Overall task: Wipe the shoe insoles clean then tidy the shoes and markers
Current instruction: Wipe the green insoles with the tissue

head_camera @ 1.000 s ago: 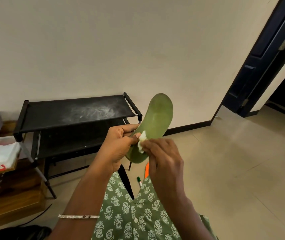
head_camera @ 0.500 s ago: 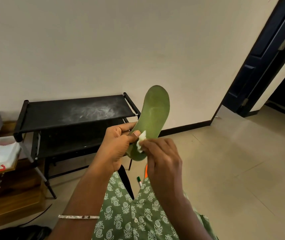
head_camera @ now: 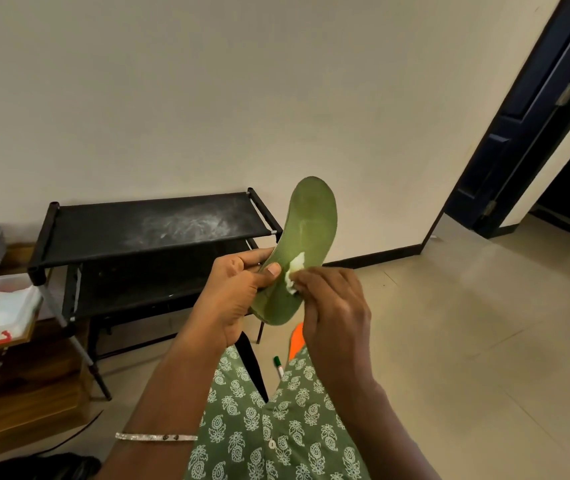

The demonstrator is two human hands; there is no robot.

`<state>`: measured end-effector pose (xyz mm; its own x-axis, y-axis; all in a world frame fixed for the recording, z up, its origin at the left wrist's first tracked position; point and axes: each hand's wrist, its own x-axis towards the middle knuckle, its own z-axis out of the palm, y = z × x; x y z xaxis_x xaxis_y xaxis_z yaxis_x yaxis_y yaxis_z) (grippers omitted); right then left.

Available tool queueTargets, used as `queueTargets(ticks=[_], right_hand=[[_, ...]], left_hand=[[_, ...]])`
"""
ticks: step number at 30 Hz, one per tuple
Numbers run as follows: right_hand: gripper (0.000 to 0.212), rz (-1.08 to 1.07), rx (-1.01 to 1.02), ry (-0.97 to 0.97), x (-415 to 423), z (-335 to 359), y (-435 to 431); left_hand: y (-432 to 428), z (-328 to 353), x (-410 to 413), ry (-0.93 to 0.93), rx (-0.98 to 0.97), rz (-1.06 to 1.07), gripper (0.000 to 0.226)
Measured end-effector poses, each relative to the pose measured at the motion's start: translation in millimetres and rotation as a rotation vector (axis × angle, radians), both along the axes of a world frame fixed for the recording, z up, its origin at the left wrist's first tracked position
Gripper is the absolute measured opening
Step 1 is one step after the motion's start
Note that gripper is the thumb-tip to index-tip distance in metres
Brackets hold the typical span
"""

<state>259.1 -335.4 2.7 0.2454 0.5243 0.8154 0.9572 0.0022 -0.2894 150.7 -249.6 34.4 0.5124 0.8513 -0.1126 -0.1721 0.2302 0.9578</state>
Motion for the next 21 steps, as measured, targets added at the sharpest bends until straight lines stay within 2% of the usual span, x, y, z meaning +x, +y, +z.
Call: queueTargets(ticks=[2, 4, 7, 10, 13, 21], right_hand=[[0.029, 0.095, -0.05, -0.048, -21.6, -3.8, -9.3], [0.033, 0.144, -0.099, -0.105, -33.0, -8.8, -14.3], [0.029, 0.132, -0.095, -0.11, -21.0, -7.9, -10.2], [0.015, 0.032, -0.056, -0.09, 6.5, 0.9, -0.2], [0.016, -0.015, 0.004, -0.019, 26.7, 9.0, 7.1], [0.02, 0.128, -0.07, -0.09, -7.5, -12.0, -4.6]], left_hand=[[2.1, -0.3, 0.6, -0.016, -0.028, 0.012, 0.025], [3.4, 0.0, 0.4, -0.035, -0.054, 0.002, 0.025], [3.9, -1.1, 0.5, -0.023, -0.056, -0.013, 0.026], [3.1, -1.6, 1.2, -0.008, -0.05, -0.016, 0.027], [3.4, -1.8, 2.3, -0.002, -0.053, -0.017, 0.027], [5.3, -8.3, 3.6, 0.015, -0.074, 0.048, 0.015]])
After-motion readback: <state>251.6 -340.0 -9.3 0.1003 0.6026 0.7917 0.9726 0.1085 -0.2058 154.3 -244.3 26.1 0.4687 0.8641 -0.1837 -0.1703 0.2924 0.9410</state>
